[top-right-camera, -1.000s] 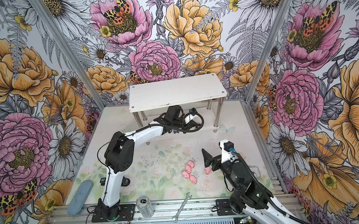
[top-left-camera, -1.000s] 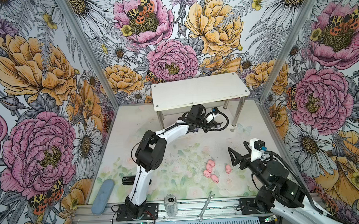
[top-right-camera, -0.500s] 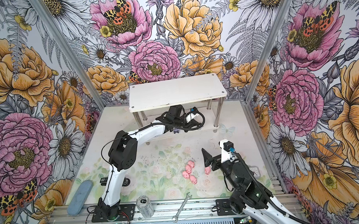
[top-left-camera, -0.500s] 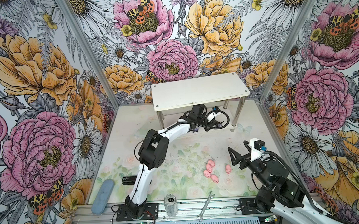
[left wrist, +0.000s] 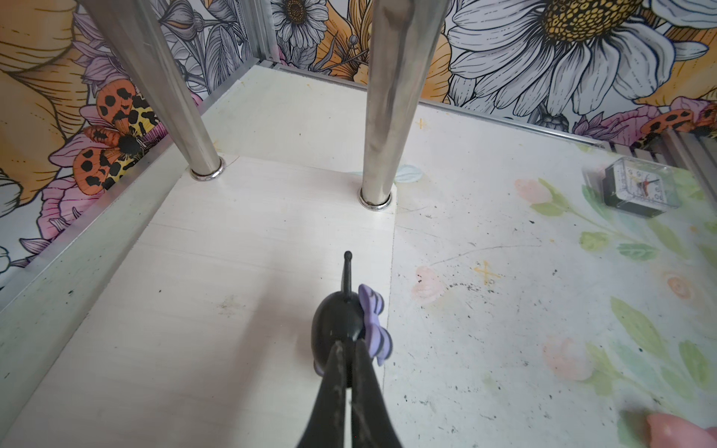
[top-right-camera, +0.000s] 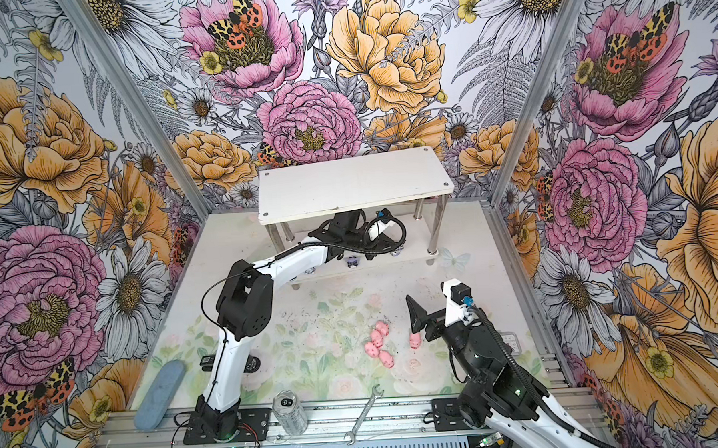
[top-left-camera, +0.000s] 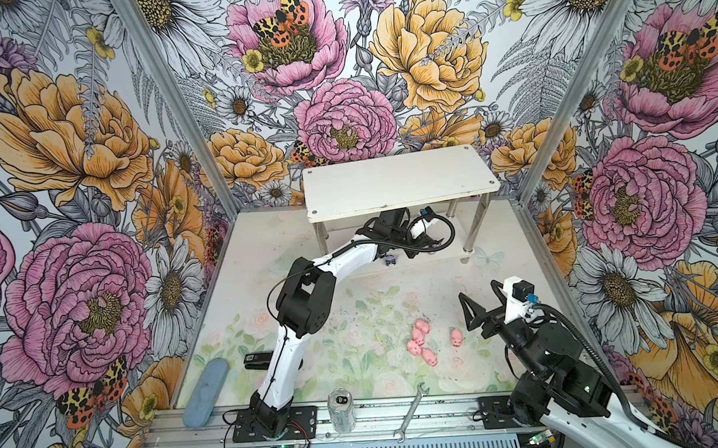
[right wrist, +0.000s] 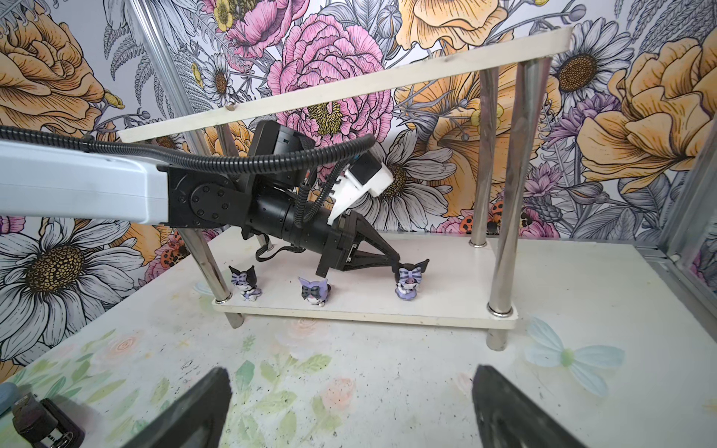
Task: Place and organize the plastic toys onto the shelf
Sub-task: 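Lower the figurine with the left gripper onto the shelf's lower tier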
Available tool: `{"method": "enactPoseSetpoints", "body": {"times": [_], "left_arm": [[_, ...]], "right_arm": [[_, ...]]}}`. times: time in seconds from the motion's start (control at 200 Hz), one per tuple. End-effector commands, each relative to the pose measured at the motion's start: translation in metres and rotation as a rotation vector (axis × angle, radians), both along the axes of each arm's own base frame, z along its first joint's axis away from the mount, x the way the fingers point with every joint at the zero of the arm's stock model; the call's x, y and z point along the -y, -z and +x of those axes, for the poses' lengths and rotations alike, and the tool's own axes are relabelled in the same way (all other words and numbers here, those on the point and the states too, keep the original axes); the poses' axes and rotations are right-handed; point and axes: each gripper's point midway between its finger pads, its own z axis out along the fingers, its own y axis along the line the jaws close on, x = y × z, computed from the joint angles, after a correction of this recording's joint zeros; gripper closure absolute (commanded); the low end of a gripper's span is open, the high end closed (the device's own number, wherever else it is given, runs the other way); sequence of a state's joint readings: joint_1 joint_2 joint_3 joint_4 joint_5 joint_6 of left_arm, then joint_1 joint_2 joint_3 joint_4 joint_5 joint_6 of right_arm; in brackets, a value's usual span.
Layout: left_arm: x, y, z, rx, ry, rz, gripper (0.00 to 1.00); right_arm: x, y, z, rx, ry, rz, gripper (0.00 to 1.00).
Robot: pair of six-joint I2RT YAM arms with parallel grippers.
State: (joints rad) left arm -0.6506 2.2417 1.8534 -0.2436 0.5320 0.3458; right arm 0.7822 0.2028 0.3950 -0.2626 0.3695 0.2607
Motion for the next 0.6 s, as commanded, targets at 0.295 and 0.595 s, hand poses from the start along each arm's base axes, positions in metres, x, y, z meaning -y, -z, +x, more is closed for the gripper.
{"method": "enactPoseSetpoints", "body": {"times": [0.295, 0.595], "left_arm": [[0.0061, -0.0077, -0.0087, -0.050, 0.047, -0.059, 1.00], [0.0081, -0.0002, -0.0083, -0.061, 0.048, -0.056, 1.00]], "right_arm": [[-0.0003, -0.0038, 0.0010, 0.010, 0.005, 0.005, 0.01], [-0.0015, -0.0021, 0.0012, 0.009, 0.000, -0.007, 0.01]]}}
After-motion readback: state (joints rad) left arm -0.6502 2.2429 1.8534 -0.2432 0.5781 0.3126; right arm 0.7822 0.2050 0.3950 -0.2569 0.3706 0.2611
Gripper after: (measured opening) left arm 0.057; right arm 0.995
